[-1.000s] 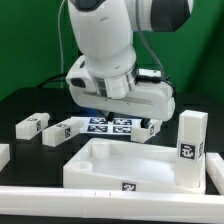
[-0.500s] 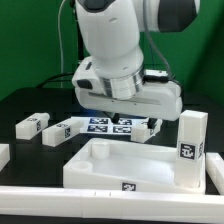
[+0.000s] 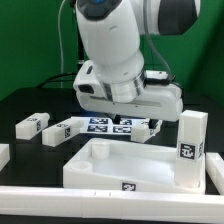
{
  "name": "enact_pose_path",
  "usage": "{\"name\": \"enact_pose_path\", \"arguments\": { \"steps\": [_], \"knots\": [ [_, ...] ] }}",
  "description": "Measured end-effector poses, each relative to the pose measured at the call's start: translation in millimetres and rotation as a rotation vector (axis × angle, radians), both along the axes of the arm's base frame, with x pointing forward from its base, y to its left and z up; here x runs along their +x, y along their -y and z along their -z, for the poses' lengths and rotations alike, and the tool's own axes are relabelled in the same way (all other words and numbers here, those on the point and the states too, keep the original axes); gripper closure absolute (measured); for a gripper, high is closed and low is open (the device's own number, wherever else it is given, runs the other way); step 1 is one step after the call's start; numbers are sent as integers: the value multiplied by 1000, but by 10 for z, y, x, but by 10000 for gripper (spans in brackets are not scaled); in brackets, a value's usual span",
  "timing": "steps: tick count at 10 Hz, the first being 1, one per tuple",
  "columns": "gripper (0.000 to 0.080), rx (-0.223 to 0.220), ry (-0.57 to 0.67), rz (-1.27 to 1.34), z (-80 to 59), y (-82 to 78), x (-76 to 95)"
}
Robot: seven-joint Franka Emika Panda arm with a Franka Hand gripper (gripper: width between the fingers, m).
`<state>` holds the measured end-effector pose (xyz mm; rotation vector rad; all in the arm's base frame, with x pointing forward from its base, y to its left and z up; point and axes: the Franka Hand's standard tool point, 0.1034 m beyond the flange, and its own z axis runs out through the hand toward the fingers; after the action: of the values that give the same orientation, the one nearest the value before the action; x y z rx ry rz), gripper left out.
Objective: Assemble desk
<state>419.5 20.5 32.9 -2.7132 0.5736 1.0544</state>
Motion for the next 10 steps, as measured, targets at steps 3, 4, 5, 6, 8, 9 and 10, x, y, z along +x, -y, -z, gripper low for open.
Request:
{"name": "enact_pose_path", "arguments": {
  "steps": [3,4,5,6,8,9,10],
  "knots": [
    [151,53,-156,-8,82,-3,-13],
    [151,58,-179,-8,129,4,-11],
    [151,57,-180,-10,150,-1,-12],
    [151,56,-178,-11,163,-8,-14],
    [151,55,-188,-12,211,-16,-57],
    [151,55,-197,-11,237,-16,-93],
    [151,55,-207,-12,257,-22,-137]
  ]
}}
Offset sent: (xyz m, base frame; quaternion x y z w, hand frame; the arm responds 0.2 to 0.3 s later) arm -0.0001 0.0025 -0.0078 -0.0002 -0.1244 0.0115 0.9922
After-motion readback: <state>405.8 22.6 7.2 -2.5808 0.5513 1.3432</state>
